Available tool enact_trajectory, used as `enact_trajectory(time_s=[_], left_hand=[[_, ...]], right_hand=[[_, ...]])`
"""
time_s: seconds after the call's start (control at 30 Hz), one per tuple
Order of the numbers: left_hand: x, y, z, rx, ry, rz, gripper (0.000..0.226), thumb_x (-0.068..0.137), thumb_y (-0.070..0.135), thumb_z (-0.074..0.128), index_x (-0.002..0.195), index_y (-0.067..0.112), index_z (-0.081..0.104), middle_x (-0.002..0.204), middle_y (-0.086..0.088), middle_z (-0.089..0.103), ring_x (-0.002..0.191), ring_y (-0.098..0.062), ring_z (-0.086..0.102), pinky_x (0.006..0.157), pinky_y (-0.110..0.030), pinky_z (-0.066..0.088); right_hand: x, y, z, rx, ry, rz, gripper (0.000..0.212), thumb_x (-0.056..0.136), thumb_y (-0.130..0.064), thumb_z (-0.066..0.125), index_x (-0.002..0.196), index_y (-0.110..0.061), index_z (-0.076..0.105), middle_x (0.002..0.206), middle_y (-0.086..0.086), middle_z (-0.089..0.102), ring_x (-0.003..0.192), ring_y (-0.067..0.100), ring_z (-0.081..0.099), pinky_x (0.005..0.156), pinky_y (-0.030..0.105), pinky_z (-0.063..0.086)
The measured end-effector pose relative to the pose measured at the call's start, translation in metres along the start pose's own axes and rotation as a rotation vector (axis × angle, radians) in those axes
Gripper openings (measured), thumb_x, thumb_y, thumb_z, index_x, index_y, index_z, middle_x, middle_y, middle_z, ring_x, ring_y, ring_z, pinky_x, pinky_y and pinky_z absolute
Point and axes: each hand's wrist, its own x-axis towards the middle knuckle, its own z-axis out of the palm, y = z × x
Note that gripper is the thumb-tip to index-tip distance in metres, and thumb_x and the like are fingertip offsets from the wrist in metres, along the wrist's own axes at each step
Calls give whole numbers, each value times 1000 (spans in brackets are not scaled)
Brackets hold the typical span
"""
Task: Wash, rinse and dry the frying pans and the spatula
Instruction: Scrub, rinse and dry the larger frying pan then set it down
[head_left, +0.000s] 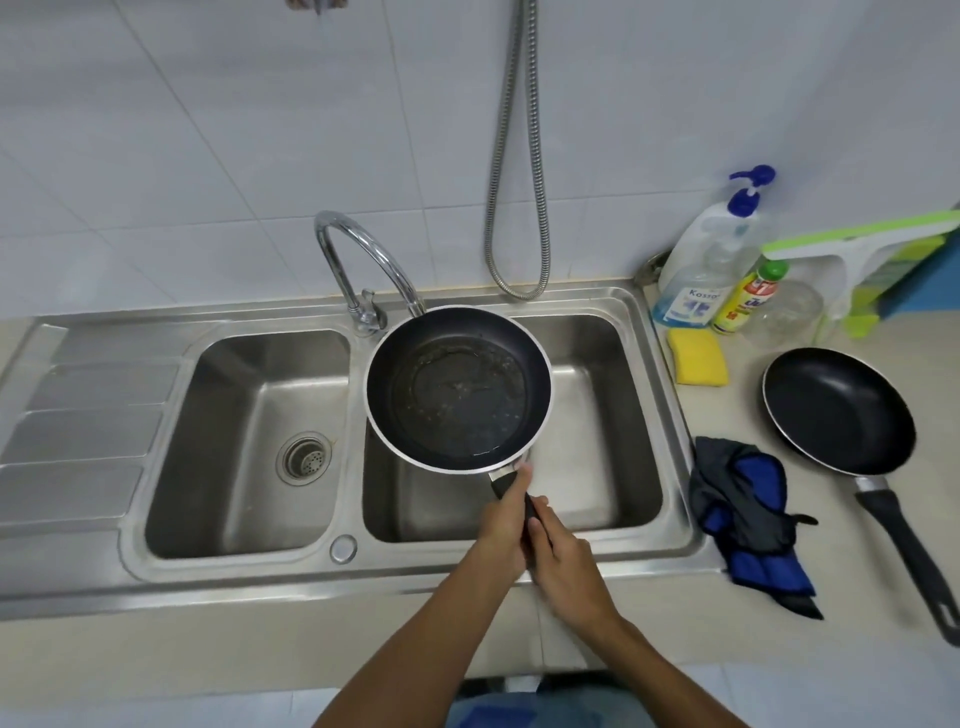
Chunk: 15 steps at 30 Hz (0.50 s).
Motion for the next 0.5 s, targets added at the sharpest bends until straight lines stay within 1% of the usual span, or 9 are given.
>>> enact_trajectory(time_s=[0.03, 0.1, 0.2, 0.23, 0.33, 0.43, 0.5], left_hand=[[-2, -3, 4, -27, 21, -20, 69, 73, 56, 84, 115, 3, 72, 90, -4, 74, 87, -20, 71, 87, -36, 59], [-4, -8, 12, -37, 96, -7, 59, 78, 51, 83, 111, 3, 71, 88, -3, 72, 83, -17, 68, 79, -32, 55], [-7, -15, 21, 16, 212, 77, 50, 82, 47, 80, 104, 3, 69, 84, -5, 73, 74, -17, 67, 73, -30, 53], [-8, -18, 23, 30, 238, 107, 48, 84, 46, 80, 100, 2, 69, 82, -6, 73, 72, -18, 67, 72, -30, 54], [-8, -24, 29, 78, 308, 187, 41, 86, 43, 77, 85, 3, 68, 74, -7, 69, 70, -22, 66, 72, -34, 55], [-11, -27, 35, 129, 356, 232, 39, 85, 43, 77, 73, 7, 66, 69, -8, 68, 69, -25, 65, 79, -42, 57], [-13, -29, 35, 162, 401, 257, 33, 84, 36, 76, 72, 7, 67, 68, -9, 67, 65, -25, 64, 71, -40, 55]], right_hand=[[-3, 1, 0, 14, -5, 9, 42, 108, -44, 31, 149, -45, 39, 119, -12, 71, 96, -5, 67, 78, 7, 49], [-9, 2, -1, 17, -24, 33, 44, 108, -44, 27, 151, -43, 35, 105, -12, 73, 89, -6, 67, 73, 9, 51], [-13, 7, -9, -10, -51, 33, 45, 108, -43, 26, 152, -39, 35, 91, -10, 71, 78, 1, 68, 67, 15, 53], [-13, 8, -13, -23, -55, 25, 45, 108, -42, 26, 152, -38, 36, 91, -10, 71, 76, 3, 68, 67, 16, 54], [-10, 11, -23, -36, -60, -6, 41, 109, -38, 29, 149, -39, 39, 98, -11, 72, 81, 2, 69, 73, 21, 57], [-8, 12, -37, -58, -80, -63, 33, 108, -33, 34, 136, -47, 46, 92, -8, 74, 76, 6, 69, 70, 30, 59], [-4, 8, -52, -131, -145, -120, 31, 107, -32, 39, 130, -48, 51, 100, -9, 74, 85, 5, 69, 77, 33, 58]])
